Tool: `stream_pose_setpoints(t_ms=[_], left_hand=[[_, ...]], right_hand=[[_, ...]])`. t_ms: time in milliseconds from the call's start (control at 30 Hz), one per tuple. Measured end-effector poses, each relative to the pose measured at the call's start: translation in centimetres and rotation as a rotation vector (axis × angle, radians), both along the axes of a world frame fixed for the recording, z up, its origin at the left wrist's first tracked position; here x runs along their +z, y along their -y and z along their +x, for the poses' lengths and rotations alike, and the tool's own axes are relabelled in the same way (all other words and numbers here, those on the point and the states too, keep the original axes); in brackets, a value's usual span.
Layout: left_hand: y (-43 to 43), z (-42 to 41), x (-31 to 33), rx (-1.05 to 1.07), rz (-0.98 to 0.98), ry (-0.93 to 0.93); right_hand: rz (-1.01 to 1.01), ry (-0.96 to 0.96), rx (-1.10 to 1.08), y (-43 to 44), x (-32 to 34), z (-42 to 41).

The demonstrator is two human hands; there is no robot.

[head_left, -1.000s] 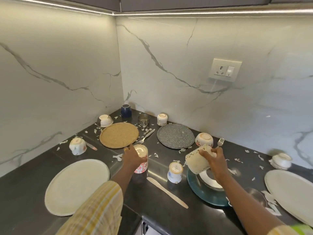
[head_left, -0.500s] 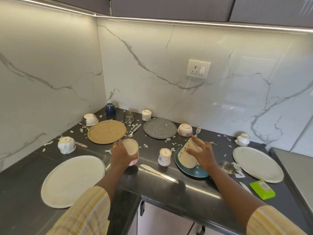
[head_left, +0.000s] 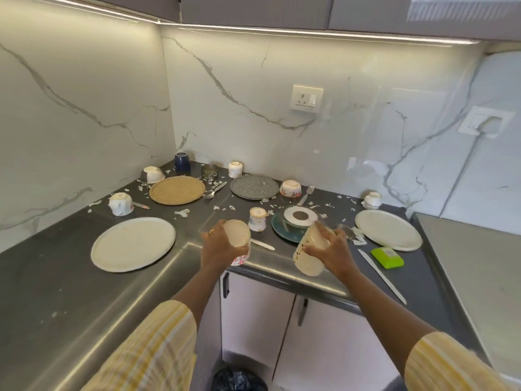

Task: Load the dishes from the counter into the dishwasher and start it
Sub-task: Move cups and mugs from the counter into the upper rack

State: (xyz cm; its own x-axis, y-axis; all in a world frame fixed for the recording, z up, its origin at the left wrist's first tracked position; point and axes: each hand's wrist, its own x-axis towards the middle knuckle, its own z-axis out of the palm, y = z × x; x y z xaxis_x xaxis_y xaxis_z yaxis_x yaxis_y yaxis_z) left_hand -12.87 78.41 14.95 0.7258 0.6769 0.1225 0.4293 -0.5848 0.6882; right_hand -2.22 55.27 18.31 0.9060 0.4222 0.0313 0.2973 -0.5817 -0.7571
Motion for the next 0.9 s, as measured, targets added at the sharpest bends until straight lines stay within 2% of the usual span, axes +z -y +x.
stream_pose_setpoints(t_ms=[200,533,900], left_hand=[[10.3,-3.2,-3.0,-0.069,-0.042,0.028],[27.1,-4.5,-7.8,-0.482,-0.109,-0.041],[43.4,0.2,-15.0,-0.946,-0.187,-0.196]], right_hand=[[0.014,-0.086,-0.107,9.6,-2.6,-5.8],[-0.018,-0.224,-0.318,24.5,-8.8,-13.0],[0.013,-0.335,-0.797,39.7,-16.4,-13.9]])
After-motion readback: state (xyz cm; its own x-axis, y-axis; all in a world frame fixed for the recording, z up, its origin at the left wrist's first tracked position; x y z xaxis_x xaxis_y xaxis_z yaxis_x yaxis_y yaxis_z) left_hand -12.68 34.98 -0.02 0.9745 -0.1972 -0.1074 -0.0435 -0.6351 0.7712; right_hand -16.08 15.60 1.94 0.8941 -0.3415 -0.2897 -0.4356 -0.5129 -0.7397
